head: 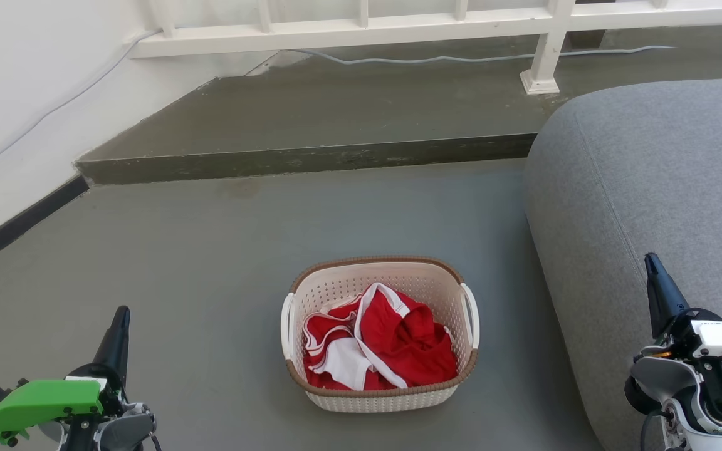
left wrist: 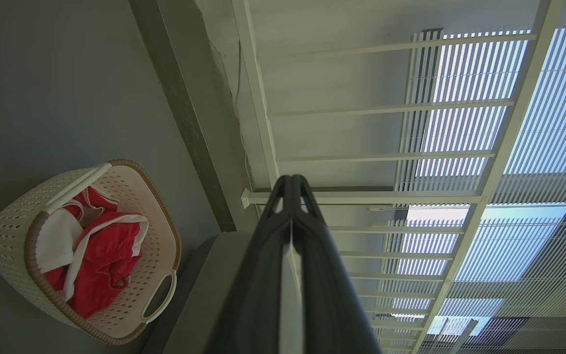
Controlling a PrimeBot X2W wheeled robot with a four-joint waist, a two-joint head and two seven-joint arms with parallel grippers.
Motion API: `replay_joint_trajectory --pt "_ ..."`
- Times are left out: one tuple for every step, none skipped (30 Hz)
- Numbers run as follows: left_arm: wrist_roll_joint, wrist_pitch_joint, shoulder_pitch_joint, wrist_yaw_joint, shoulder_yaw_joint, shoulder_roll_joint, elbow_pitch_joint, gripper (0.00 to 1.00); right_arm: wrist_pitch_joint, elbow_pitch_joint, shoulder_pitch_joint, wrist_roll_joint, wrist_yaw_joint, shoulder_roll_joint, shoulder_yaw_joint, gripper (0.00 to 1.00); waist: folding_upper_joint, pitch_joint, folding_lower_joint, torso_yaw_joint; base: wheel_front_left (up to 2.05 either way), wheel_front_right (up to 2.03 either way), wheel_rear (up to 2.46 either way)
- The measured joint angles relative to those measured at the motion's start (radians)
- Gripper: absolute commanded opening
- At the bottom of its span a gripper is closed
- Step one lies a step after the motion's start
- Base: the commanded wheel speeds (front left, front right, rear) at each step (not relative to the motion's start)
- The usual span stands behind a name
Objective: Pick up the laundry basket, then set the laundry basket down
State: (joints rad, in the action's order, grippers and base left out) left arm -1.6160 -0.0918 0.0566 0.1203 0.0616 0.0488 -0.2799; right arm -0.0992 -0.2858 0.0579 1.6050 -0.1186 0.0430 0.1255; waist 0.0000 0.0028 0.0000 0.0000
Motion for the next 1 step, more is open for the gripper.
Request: replay_joint_trajectory --pt "0.0 0.0 0.0 0.0 0.0 0.0 0.0 0.0 0.0 0.0 0.0 0.0 0.0 0.0 0.0 0.0 0.0 0.0 0.0 0.0 0.0 0.0 0.0"
